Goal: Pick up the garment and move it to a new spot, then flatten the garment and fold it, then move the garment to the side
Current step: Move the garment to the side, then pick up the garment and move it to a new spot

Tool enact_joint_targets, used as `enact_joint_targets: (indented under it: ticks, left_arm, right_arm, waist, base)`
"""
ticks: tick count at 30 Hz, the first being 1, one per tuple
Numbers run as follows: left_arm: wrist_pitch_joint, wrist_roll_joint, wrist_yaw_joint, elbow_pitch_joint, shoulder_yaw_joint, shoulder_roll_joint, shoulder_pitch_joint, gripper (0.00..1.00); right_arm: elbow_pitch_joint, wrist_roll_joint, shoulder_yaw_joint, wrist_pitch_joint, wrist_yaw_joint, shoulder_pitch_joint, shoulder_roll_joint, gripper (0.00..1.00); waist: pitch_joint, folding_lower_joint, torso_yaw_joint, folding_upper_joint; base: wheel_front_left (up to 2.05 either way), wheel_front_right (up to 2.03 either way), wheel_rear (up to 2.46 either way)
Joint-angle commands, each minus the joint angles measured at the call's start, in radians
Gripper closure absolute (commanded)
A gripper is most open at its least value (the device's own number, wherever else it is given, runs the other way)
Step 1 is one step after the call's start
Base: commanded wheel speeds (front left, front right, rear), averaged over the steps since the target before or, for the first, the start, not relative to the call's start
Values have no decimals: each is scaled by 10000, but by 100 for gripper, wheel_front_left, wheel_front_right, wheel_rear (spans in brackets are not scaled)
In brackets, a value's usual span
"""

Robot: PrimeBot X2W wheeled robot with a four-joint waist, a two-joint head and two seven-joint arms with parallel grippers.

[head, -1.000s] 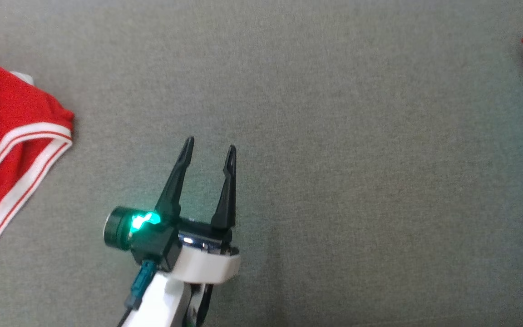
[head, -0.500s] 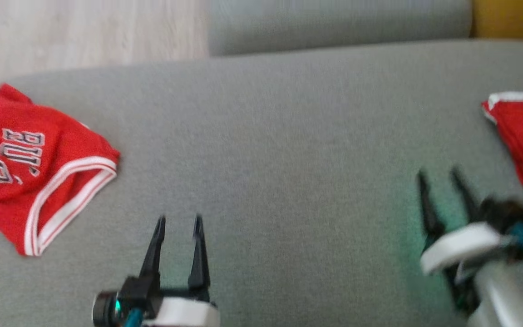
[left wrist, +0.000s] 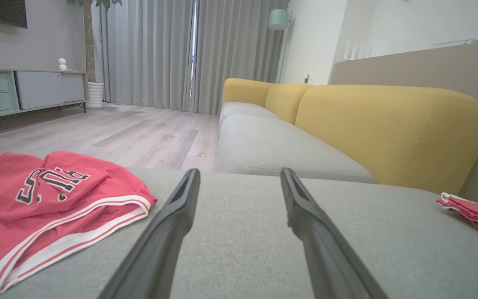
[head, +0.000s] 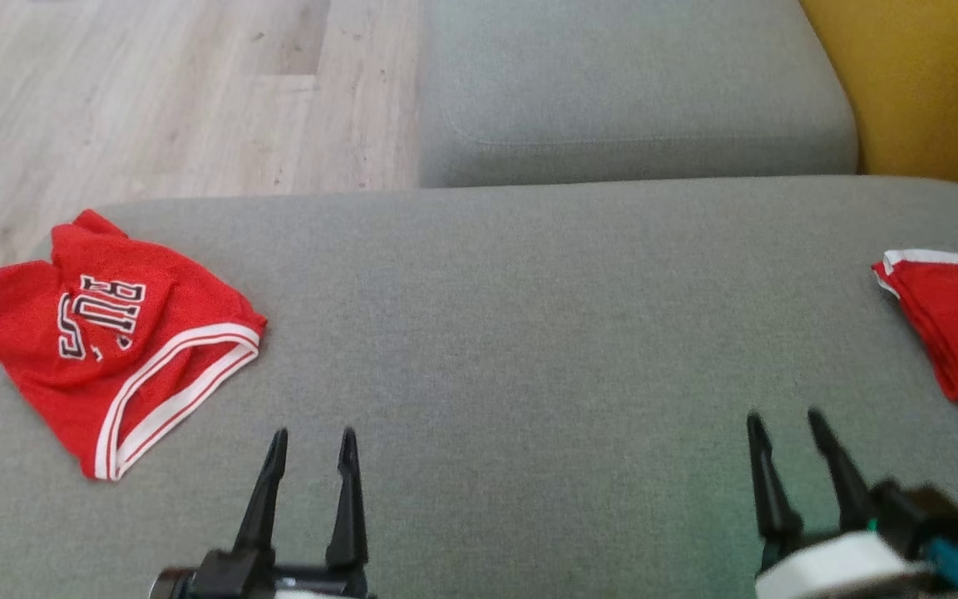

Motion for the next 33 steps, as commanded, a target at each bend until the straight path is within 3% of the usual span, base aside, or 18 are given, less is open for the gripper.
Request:
enact_joint_targets:
  ticks: [1, 10, 33]
  left_arm:
    - [-95, 173, -86, -310, 483, -34, -89, 0]
    - [-95, 680, -312, -475, 878, -34, 721, 0]
    - [-95, 658, -386, -262, 932, -34, 834, 0]
  right_arm:
    - [-437, -112, 191, -104, -9, 77, 37, 0]
    - [-880, -550, -24, -106, -9, 1005, 267, 0]
    - [-987, -539, -73, -106, -9, 1210, 370, 0]
  waist:
    - [-192, 1, 91, 0]
    - [-621, 1, 73, 0]
    - [-643, 1, -5, 0]
  base:
    - [0, 0, 0]
    - [0, 0, 0]
    - [0, 0, 0]
